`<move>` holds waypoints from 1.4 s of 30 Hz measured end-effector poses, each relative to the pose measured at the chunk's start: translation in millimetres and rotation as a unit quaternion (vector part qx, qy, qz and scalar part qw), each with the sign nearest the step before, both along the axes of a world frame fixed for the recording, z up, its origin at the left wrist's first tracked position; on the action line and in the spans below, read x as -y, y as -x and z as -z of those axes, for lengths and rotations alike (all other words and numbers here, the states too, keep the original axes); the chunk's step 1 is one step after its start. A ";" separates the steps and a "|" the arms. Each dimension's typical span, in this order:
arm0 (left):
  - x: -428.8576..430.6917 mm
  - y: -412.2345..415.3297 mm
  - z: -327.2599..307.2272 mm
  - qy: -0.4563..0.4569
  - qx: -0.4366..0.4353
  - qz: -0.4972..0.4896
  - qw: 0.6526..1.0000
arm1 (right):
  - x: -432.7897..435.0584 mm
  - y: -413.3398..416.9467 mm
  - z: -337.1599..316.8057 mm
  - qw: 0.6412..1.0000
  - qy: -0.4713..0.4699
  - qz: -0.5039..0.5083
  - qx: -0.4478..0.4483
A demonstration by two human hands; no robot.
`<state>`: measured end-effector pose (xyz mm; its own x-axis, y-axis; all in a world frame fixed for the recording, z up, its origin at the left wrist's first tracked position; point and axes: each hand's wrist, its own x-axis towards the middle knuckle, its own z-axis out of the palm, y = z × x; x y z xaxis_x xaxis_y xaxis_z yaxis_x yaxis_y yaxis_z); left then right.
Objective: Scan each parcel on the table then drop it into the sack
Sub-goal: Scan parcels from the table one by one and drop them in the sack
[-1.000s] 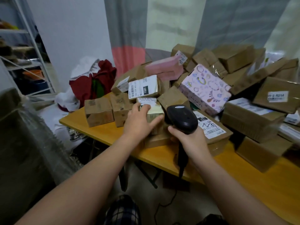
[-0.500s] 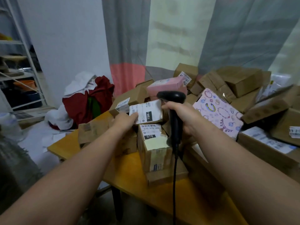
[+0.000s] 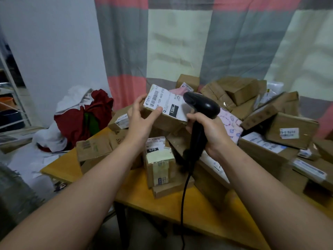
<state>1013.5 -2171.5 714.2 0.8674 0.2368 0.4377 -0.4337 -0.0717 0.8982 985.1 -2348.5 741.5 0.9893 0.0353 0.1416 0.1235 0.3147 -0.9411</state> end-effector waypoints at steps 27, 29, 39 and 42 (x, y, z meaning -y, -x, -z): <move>-0.7 90.3 -17.6 -0.144 0.002 0.023 0.989 | 22.1 122.2 19.2 0.961 0.190 0.091 0.182; 0.0 86.6 -15.7 -0.152 0.002 0.021 0.988 | 23.8 124.8 17.5 0.959 0.191 0.093 0.186; -1.6 76.5 -9.0 -0.169 -0.001 0.001 0.986 | 32.3 125.4 17.0 0.951 0.226 0.083 0.193; -2.7 76.0 -10.2 -0.165 0.003 -0.007 0.986 | 32.2 124.1 17.4 0.946 0.241 0.079 0.200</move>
